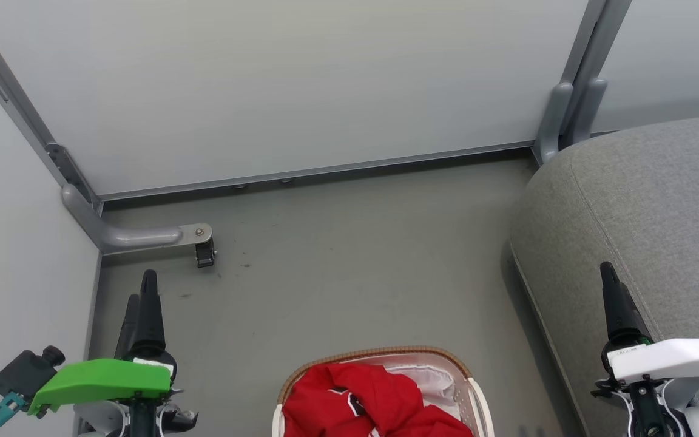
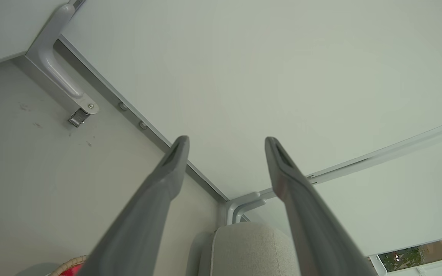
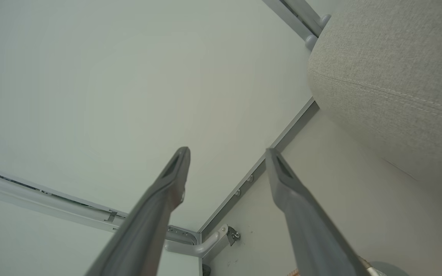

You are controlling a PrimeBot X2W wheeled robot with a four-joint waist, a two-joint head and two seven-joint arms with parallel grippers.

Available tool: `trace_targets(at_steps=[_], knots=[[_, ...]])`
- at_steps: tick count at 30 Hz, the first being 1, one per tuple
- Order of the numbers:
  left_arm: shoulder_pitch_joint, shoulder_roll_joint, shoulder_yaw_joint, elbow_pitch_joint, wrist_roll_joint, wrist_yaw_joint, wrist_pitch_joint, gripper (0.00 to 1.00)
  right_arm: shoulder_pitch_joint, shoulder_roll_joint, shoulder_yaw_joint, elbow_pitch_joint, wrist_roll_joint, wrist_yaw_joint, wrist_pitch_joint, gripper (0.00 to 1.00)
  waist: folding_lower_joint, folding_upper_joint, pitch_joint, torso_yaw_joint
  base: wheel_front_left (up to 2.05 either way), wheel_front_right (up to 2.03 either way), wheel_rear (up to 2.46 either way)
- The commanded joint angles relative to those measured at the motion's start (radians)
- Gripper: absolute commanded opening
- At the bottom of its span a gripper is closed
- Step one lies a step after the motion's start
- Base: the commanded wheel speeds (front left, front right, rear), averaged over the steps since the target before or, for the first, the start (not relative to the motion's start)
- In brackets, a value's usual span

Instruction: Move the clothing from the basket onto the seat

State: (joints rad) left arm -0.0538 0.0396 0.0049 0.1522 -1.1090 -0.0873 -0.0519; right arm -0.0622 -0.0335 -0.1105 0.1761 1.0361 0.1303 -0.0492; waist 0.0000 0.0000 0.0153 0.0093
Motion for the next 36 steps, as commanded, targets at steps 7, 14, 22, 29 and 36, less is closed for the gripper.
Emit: trace_targets(at_steps=[7, 14, 22, 29, 36], knots=[[0.01, 0.007, -0.024, -0.028, 0.162, 0.012, -0.031, 1.0, -0.007, -0.01, 0.01, -0.014, -0.136, 0.0, -0.033, 1.0, 0.0, 0.0, 0.002, 0.003, 0.0, 0.0, 0.0], [0.02, 0.008, -0.046, -0.036, 0.295, 0.029, -0.052, 1.0, -0.004, -0.011, 0.018, -0.01, -0.25, 0.0, -0.054, 1.0, 0.0, 0.0, 0.002, 0.006, 0.0, 0.0, 0.0], [0.038, 0.009, -0.062, -0.029, 0.408, 0.036, -0.075, 1.0, -0.001, -0.013, 0.018, 0.009, -0.365, 0.0, -0.078, 1.0, 0.0, 0.0, 0.0, 0.01, 0.0, 0.0, 0.0], [0.049, 0.01, -0.072, 0.006, 0.485, 0.034, -0.095, 1.0, 0.002, -0.014, 0.02, 0.013, -0.466, 0.0, -0.097, 1.0, 0.0, 0.0, -0.002, 0.013, 0.0, 0.0, 0.0], [0.049, 0.01, -0.085, 0.037, 0.549, 0.038, -0.113, 1.0, 0.004, -0.015, 0.021, 0.024, -0.543, 0.0, -0.115, 1.0, 0.0, 0.0, -0.004, 0.018, 0.0, 0.0, 0.0]])
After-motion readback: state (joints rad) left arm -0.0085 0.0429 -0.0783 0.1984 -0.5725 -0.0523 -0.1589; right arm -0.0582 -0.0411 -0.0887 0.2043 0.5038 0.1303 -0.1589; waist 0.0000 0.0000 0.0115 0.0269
